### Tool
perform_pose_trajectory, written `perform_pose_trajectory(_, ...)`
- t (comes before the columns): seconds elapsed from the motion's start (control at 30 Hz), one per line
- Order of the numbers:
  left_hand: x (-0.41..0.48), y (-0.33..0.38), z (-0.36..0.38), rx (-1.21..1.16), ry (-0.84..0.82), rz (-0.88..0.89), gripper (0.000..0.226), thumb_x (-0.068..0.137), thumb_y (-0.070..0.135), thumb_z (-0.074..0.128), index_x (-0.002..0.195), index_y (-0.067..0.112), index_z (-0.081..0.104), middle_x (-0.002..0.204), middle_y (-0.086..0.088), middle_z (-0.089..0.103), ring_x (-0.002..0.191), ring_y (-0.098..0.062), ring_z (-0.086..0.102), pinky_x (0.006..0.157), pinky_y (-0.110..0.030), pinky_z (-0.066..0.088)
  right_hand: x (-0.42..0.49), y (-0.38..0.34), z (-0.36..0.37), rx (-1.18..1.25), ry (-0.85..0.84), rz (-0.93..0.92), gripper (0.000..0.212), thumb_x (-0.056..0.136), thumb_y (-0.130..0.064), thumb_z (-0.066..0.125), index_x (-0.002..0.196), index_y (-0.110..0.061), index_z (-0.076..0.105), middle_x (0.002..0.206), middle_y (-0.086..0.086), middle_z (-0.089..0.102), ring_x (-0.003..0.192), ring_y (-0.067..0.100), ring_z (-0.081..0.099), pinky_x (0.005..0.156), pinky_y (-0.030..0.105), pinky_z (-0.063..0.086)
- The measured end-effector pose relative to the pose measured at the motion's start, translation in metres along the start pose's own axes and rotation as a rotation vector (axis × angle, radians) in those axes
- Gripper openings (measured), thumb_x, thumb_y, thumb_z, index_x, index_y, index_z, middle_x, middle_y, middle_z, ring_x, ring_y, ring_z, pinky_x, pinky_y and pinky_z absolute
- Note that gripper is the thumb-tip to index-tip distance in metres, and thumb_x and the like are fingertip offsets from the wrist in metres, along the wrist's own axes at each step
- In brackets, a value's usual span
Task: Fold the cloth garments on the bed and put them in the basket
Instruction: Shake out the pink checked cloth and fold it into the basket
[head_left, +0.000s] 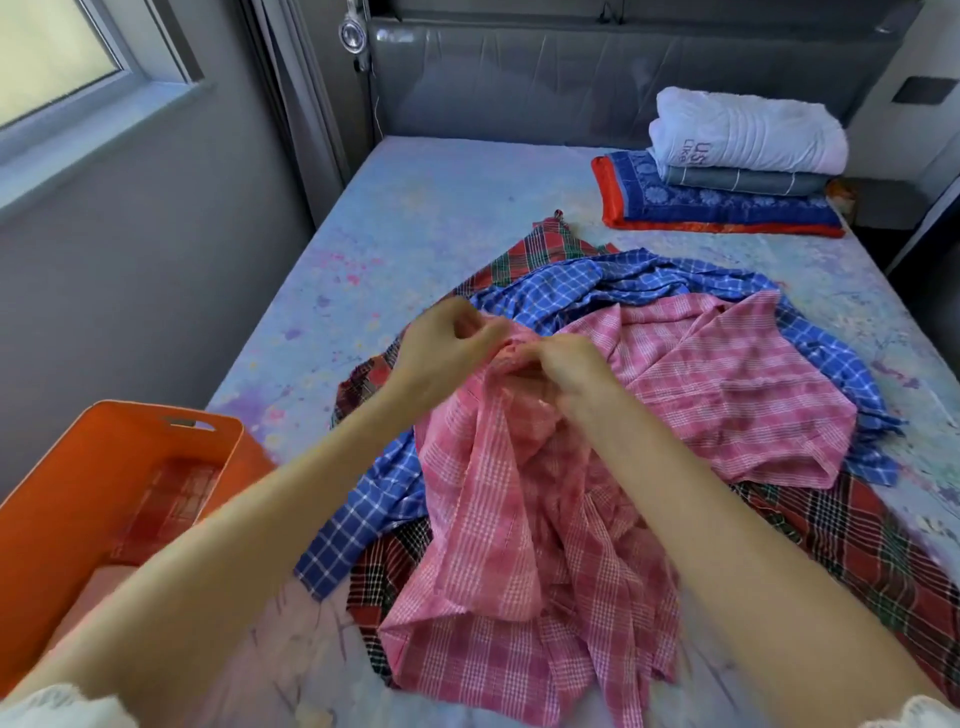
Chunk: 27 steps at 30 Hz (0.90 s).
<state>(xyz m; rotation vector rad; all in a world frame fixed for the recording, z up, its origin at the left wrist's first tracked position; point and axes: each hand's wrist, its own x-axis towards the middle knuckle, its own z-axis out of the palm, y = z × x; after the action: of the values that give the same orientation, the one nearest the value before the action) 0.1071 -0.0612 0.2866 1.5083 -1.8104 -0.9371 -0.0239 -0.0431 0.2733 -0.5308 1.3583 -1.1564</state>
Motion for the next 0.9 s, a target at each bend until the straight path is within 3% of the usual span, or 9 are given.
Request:
perform_pose_trajectory(0.13, -0.047, -0.055, 0.027, 0.035, -0.103, -0.009, 0.045, 0.077, 0.024, 0.070, 0.110, 0.025, 0.040, 0.055, 0.003, 0.046, 0.046, -0.012, 0.040, 0.047, -0.029, 0.033, 0.023, 0.013, 0.014, 0.083, -0.038, 0.157, 0.030, 0.087, 0.018, 0.038, 0.064, 0.005, 0.051, 0.038, 0.010, 0.054, 0.033, 0.016, 0.057, 0.039, 0.025, 0.052)
perform_pose_trajectory(0.3, -0.063, -0.126, 0.049, 0.159, -0.223, -0.198, 0.021, 0.083, 0.023, 0.067, 0.082, 0.007, 0.053, 0.063, -0.003, 0.055, 0.053, -0.015, 0.047, 0.051, -0.029, 0.037, 0.054, 0.043, -0.009, 0.302, 0.125, 0.121, 0.020, 0.089, 0.015, 0.045, 0.073, 0.004, 0.051, 0.046, 0.012, 0.060, 0.044, 0.019, 0.063, 0.042, 0.027, 0.053)
perform_pose_trajectory(0.4, -0.087, -0.166, 0.059, 0.294, -0.288, -0.231, 0.028, 0.086, 0.033, 0.064, 0.079, 0.006, 0.061, 0.067, -0.006, 0.062, 0.056, -0.018, 0.053, 0.052, -0.030, 0.039, 0.068, 0.071, -0.059, 0.432, 0.156, 0.125, 0.016, 0.096, -0.002, 0.045, 0.082, -0.004, 0.052, 0.072, 0.009, 0.062, 0.078, 0.020, 0.063, 0.074, 0.030, 0.055)
perform_pose_trajectory(0.43, -0.095, -0.176, 0.061, 0.338, -0.288, -0.243, 0.030, 0.087, 0.035, 0.062, 0.079, 0.006, 0.062, 0.066, -0.007, 0.062, 0.055, -0.018, 0.052, 0.052, -0.031, 0.038, 0.066, 0.088, -0.080, 0.385, 0.138, 0.150, 0.017, 0.098, -0.010, 0.045, 0.084, -0.008, 0.054, 0.070, 0.005, 0.063, 0.077, 0.017, 0.062, 0.079, 0.031, 0.053)
perform_pose_trajectory(0.53, -0.112, -0.197, 0.071, 0.378, -0.251, -0.296, 0.033, 0.093, 0.033, 0.053, 0.080, 0.004, 0.059, 0.067, -0.007, 0.059, 0.062, -0.025, 0.055, 0.052, -0.032, 0.031, 0.045, 0.162, -0.144, 0.017, 0.216, 0.279, 0.018, 0.096, -0.018, 0.048, 0.080, -0.014, 0.055, 0.051, -0.005, 0.058, 0.056, 0.011, 0.056, 0.066, 0.027, 0.047)
perform_pose_trajectory(0.67, -0.120, -0.205, 0.087, 0.330, -0.226, -0.347, 0.023, 0.099, 0.022, 0.043, 0.100, 0.010, 0.062, 0.083, -0.002, 0.059, 0.076, -0.026, 0.056, 0.055, -0.032, 0.034, -0.006, 0.298, -0.227, -0.485, 0.398, 0.525, 0.017, 0.090, -0.009, 0.059, 0.074, -0.015, 0.056, 0.062, 0.005, 0.050, 0.043, 0.007, 0.051, 0.049, 0.024, 0.041)
perform_pose_trajectory(0.7, -0.122, -0.206, 0.094, 0.325, -0.258, -0.351, 0.023, 0.098, 0.023, 0.044, 0.090, 0.009, 0.061, 0.081, -0.003, 0.059, 0.077, -0.028, 0.057, 0.056, -0.033, 0.034, -0.013, 0.340, -0.253, -0.601, 0.396, 0.582, 0.011, 0.087, -0.016, 0.063, 0.077, -0.015, 0.060, 0.068, 0.008, 0.056, 0.048, 0.006, 0.053, 0.051, 0.024, 0.044)
perform_pose_trajectory(0.77, -0.124, -0.203, 0.102, 0.300, -0.328, -0.367, 0.028, 0.094, 0.022, 0.051, 0.067, 0.013, 0.050, 0.067, -0.001, 0.054, 0.070, -0.027, 0.055, 0.055, -0.032, 0.033, -0.031, 0.390, -0.275, -0.794, 0.398, 0.676, 0.036, 0.081, -0.038, 0.065, 0.100, -0.007, 0.068, 0.094, 0.012, 0.066, 0.076, 0.016, 0.058, 0.070, 0.031, 0.048)
perform_pose_trajectory(0.9, -0.124, -0.195, 0.114, 0.112, -0.463, -0.505, 0.011, 0.078, 0.013, 0.071, 0.076, 0.010, 0.060, 0.069, -0.004, 0.060, 0.060, -0.015, 0.053, 0.051, -0.020, 0.040, -0.059, 0.410, -0.262, -1.035, 0.322, 0.699, 0.044, 0.089, -0.036, 0.059, 0.114, 0.000, 0.062, 0.117, 0.020, 0.063, 0.111, 0.032, 0.059, 0.086, 0.030, 0.044)
